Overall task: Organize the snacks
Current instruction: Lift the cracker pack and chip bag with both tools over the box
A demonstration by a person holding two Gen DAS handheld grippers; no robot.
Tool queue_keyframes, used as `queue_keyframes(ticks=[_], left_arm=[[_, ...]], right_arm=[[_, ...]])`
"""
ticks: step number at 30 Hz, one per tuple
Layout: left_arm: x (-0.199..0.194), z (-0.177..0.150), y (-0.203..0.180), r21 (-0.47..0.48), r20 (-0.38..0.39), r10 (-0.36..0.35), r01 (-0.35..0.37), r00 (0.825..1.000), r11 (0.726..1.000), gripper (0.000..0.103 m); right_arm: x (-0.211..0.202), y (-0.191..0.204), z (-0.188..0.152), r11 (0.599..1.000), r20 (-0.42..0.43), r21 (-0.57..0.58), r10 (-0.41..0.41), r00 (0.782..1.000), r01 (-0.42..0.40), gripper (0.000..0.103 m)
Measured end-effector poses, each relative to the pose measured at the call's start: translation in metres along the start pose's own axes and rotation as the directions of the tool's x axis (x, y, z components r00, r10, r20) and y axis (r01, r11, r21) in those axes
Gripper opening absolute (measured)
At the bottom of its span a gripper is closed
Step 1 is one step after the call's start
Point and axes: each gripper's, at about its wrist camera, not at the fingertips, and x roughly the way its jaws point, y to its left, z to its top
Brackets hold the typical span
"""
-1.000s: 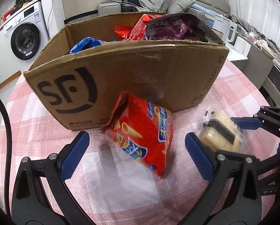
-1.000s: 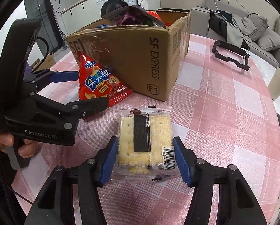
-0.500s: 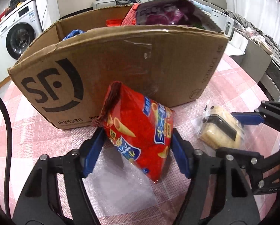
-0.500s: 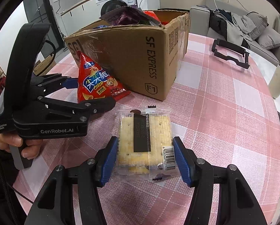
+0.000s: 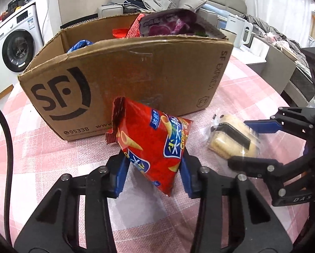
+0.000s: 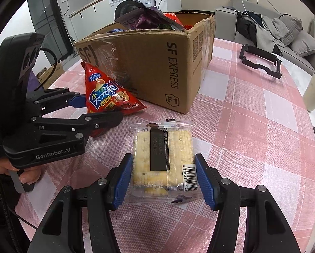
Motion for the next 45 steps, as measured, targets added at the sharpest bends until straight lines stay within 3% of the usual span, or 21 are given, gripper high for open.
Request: queue_keyframes(ticks=[18,31,45], left_arm=[[-0.066,-0.026,0.020,-0.062,0.090,-0.006,0.012,0.996,0.998,0.040],[-0.126,-0.038,0.051,-0.117,0.142,0.008,0.009,0.990,0.993,0.040],[-0.182,-0.019,0.055,-0.126,0.203,0.130,-0.106,0.970,0.986,0.040]], right_arm=[[-0.016,0.006,0.004,1.000,0.054,0.003,0.028,0.998,-0.028,0.060],[-0.049,0.019,0.014,0.999,0.157,-0.009,0.053,0.986,-0.053,0.060],[-0.085,0.027,0.026,0.999,0.261,-0.005,0.053,0.964,-0.054,0.060]])
